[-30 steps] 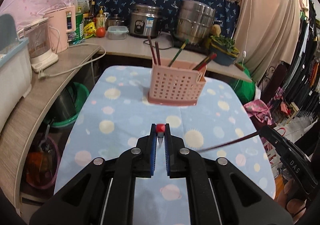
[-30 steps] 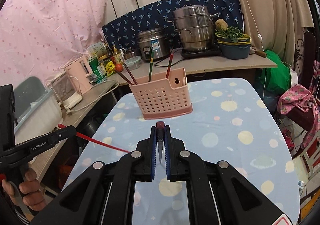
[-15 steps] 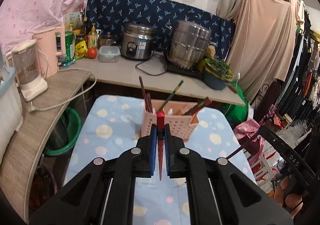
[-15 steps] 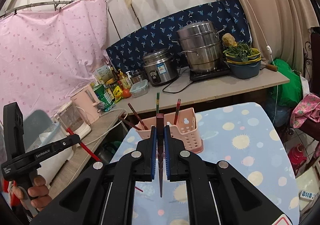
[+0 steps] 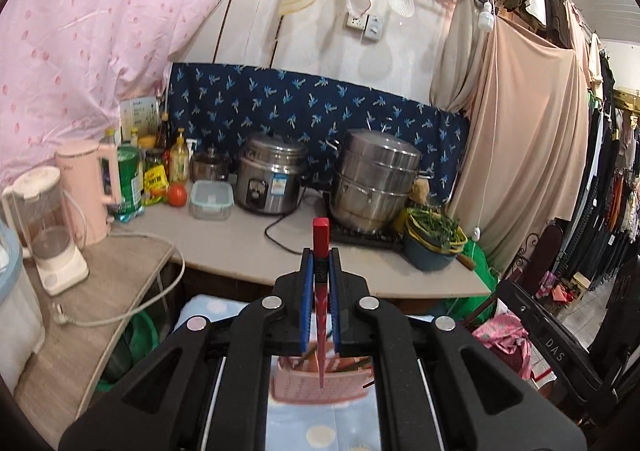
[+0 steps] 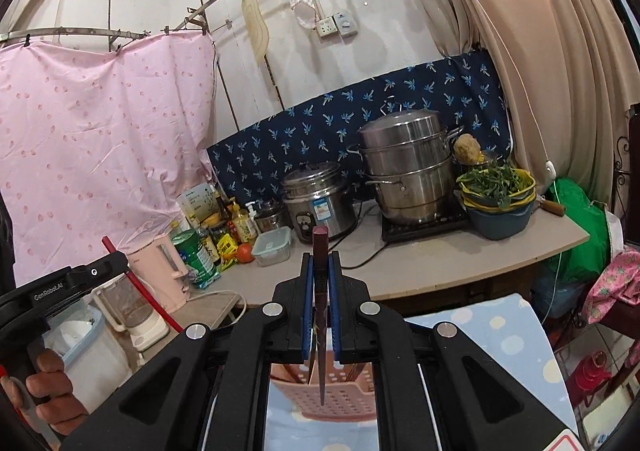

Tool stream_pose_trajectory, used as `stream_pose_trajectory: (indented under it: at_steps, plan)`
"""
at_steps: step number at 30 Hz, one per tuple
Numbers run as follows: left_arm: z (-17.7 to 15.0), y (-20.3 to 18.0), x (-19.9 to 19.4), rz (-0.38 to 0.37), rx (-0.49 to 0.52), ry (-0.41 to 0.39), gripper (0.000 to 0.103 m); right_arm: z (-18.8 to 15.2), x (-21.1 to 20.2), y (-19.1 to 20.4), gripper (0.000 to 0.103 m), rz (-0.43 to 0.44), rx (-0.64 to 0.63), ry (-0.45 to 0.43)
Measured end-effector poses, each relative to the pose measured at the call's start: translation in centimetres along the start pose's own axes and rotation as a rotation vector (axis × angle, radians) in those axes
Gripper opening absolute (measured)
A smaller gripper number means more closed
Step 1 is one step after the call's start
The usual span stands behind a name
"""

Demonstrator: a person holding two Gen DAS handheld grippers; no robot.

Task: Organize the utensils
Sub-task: 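Lower the chopsticks into the basket and open both tools, then withdraw both open tools up and back from the basket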

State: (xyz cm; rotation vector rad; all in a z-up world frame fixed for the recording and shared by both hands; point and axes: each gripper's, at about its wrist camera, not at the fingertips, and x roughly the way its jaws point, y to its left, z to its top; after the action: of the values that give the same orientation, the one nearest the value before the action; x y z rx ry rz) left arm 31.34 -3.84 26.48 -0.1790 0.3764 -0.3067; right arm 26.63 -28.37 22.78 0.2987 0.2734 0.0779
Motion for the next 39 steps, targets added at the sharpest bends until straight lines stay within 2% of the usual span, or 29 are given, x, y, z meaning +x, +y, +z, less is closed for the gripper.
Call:
stream_pose_trajectory:
  at_steps: [5,13,19,28,29,30,31,34,35,39]
  plan:
    - [0.7,-0.5,4.0,0.04,0.031,0.008,0.007,1.0,3.6,-0.3,0.007,-0.013,-0.005,-0.004]
    - [-1.7,0.3,9.3,0.058,0.029,0.088,0.007,-1.4,9.1,-0.6,0.007,-0.026,-0.038,0.085]
    - [-3.6,0.6,11.5,0.066,0.034,0.132,0.007,-3.8,11.5,-1.5,0.007,-0.028,-0.016,0.15]
    - [-6.0,0.3,13.0,0.067,0.05,0.185,0.007,-5.6,12.7,-1.7,0.008,-0.035,-0.042,0.207]
    - [-6.1,0.3,12.9,0.065,0.05,0.182,0.008,-5.7,12.6,-1.6,0.01,-0.034,-0.049,0.209]
    - [-6.1,0.2,12.8,0.072,0.052,0.18,0.009,-5.9,12.4,-1.5,0.013,-0.037,-0.056,0.202]
    - [-6.2,0.2,12.6,0.081,0.06,0.173,0.015,-5.9,12.3,-1.4,0.019,-0.045,-0.064,0.198]
    - [-6.6,-0.1,11.8,0.102,0.078,0.148,0.039,-6.0,11.6,-1.4,0.028,-0.042,-0.064,0.192]
    - [-6.7,-0.1,11.5,0.11,0.085,0.14,0.043,-6.0,11.3,-1.4,0.028,-0.041,-0.064,0.193]
    - [-7.3,-0.4,10.4,0.134,0.107,0.139,0.05,-6.2,10.2,-1.4,0.034,-0.044,-0.067,0.2]
